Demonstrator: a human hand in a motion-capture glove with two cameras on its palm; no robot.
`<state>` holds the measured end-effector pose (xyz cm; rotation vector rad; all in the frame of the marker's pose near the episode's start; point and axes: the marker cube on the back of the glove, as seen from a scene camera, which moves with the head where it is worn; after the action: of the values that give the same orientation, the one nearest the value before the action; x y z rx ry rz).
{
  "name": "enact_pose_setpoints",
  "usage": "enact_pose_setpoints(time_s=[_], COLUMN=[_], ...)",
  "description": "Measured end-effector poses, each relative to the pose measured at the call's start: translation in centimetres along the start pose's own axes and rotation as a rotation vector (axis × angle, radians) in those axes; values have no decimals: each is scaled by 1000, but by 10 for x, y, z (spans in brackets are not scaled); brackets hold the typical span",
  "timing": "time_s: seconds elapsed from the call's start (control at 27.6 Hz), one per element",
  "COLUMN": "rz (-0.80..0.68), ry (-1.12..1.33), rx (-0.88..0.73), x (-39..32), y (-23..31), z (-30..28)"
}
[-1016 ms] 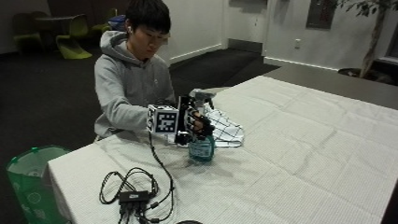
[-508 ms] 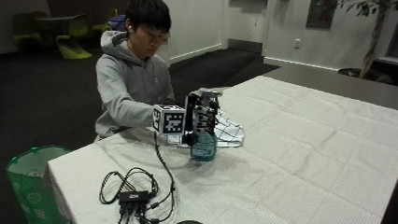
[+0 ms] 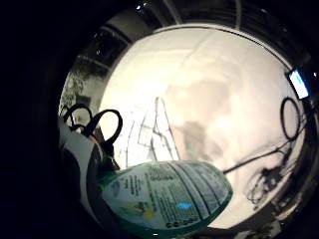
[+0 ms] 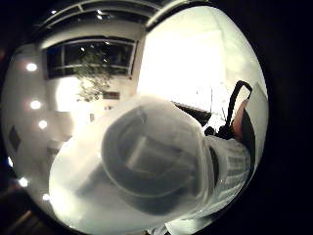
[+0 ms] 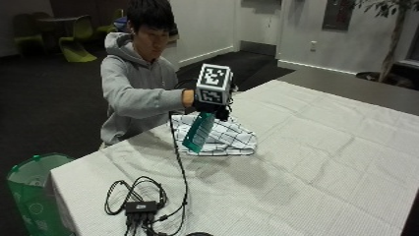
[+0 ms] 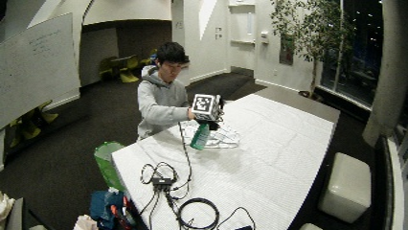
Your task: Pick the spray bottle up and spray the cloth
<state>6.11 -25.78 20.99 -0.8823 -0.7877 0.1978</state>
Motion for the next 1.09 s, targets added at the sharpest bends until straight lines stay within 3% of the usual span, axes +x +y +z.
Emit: enact_pose_setpoints(time_s=[0.29, 0.47, 0.76, 1.09], rz=[11, 59, 83, 76], ry=[403, 617, 634, 677], rx=[-259, -357, -472, -455], x=[-41, -43, -23, -43], y=[17, 23, 20, 24], z=[3, 35, 82, 69])
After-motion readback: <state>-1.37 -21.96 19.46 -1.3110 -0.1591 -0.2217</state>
